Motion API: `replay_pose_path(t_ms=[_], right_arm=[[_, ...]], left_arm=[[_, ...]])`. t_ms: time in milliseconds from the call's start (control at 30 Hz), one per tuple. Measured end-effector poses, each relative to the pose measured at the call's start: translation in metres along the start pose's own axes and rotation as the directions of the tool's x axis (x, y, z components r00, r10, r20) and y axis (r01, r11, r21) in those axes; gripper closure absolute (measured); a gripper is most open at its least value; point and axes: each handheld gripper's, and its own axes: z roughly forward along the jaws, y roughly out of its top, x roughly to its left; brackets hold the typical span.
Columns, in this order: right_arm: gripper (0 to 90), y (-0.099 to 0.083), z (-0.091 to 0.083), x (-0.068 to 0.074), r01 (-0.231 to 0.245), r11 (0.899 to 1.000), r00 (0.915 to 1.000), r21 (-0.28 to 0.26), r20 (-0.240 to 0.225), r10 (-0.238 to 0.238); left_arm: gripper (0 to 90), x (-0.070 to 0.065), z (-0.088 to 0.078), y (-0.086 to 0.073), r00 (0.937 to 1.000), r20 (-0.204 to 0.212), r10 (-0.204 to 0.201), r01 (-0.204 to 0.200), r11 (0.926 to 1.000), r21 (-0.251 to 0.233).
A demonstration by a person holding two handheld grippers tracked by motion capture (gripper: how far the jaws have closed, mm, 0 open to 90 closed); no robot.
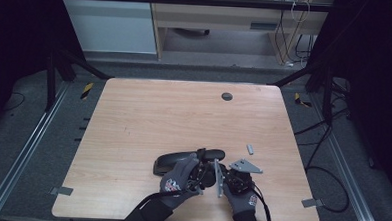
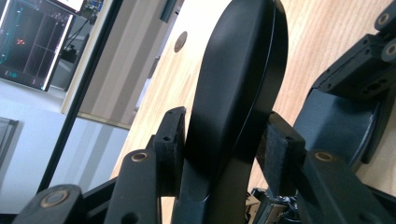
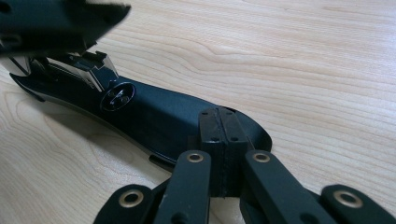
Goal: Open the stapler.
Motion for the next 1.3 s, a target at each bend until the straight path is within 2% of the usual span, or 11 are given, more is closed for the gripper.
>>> replay_pose_path(t_ms=[133, 200, 433, 700, 1033, 1200, 1300], right_arm=[[90.0, 0.000, 0.000, -0.001, -0.007, 1.000, 1.0000, 0.000, -0.006, 0.007], [90.0, 0.000, 0.000, -0.001, -0.008, 1.000, 1.0000, 0.000, -0.005, 0.008], [90.0, 0.000, 0.000, -0.001, -0.010, 1.000, 0.9999, 0.001, -0.005, 0.010], [90.0, 0.000, 0.000, -0.001, -0.019, 1.000, 0.9998, 0.000, -0.011, 0.019], [90.0, 0.000, 0.000, -0.001, -0.017, 1.000, 0.9998, 0.000, -0.009, 0.017], [90.0, 0.000, 0.000, -0.001, -0.022, 1.000, 0.9997, 0.000, -0.013, 0.022], [90.0, 0.000, 0.000, -0.001, -0.018, 1.000, 0.9998, 0.001, -0.011, 0.018]], left_arm=[[55.8, 0.006, -0.005, -0.002, 0.9996, -0.005, -0.027, 0.027, 0.9996, -0.011], [56.0, 0.011, -0.007, -0.003, 0.9983, -0.004, -0.058, 0.058, 0.9981, -0.024], [56.9, 0.020, -0.014, -0.007, 0.9965, -0.018, -0.082, 0.081, 0.9959, -0.041], [57.9, 0.030, -0.020, -0.012, 0.9900, -0.023, -0.139, 0.137, 0.9878, -0.073], [59.5, 0.036, -0.027, -0.018, 0.9833, -0.060, -0.172, 0.166, 0.9815, -0.095], [60.2, 0.038, -0.029, -0.020, 0.9815, -0.076, -0.176, 0.168, 0.9807, -0.100], [60.8, 0.042, -0.032, -0.022, 0.9756, -0.087, -0.202, 0.192, 0.9753, -0.109]])
